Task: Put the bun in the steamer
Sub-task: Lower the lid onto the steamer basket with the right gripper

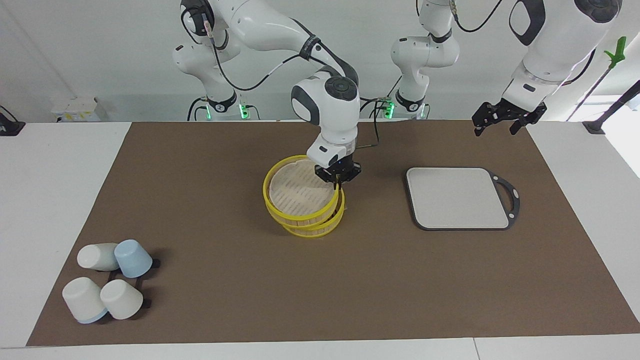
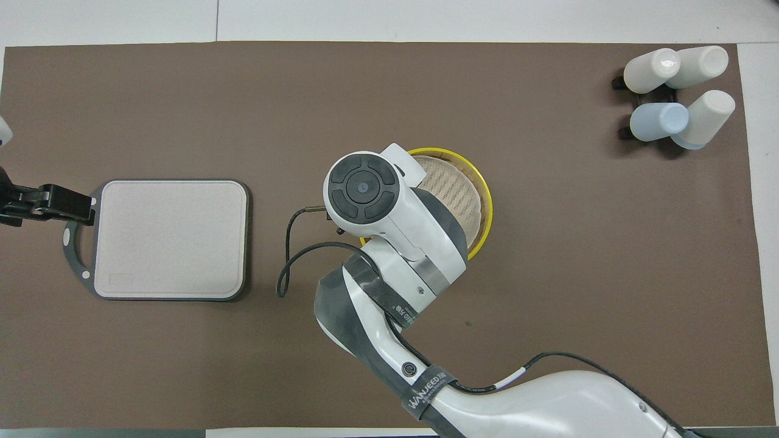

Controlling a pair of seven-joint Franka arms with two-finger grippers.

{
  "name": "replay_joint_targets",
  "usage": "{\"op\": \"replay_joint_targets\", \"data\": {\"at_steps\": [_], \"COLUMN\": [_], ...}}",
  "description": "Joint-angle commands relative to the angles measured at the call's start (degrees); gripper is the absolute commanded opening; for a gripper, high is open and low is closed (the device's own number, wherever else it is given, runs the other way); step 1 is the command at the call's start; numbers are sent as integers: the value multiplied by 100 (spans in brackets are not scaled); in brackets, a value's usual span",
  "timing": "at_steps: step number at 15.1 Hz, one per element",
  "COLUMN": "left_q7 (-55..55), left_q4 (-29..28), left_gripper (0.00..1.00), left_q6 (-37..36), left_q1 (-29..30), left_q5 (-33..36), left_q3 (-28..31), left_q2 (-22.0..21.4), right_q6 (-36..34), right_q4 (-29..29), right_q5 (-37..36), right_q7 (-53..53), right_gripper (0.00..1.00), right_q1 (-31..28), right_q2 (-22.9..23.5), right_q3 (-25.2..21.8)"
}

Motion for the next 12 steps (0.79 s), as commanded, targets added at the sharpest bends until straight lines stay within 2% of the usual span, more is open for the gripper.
{"op": "replay_joint_targets", "data": {"at_steps": [1,8,12], "left_q7": [122,16,-10], "left_q4": [238,194,150], "left_gripper": [100,100,100], "left_q6": [-257,112,192], "left_q1": [91,21,47], "left_q5": [-26,-334,-439], "left_q3": [-49,22,22], "left_q2": [-62,-62,-71], "right_q6": [416,821,1374], "right_q4": [-447,-756,-1063], "right_q5": [17,26,35], "right_q7": [311,320,320], "right_gripper": [0,0,0], "right_q1": [77,113,96], "right_q2": [-207,-277,-330], "right_q3": [19,19,19]}}
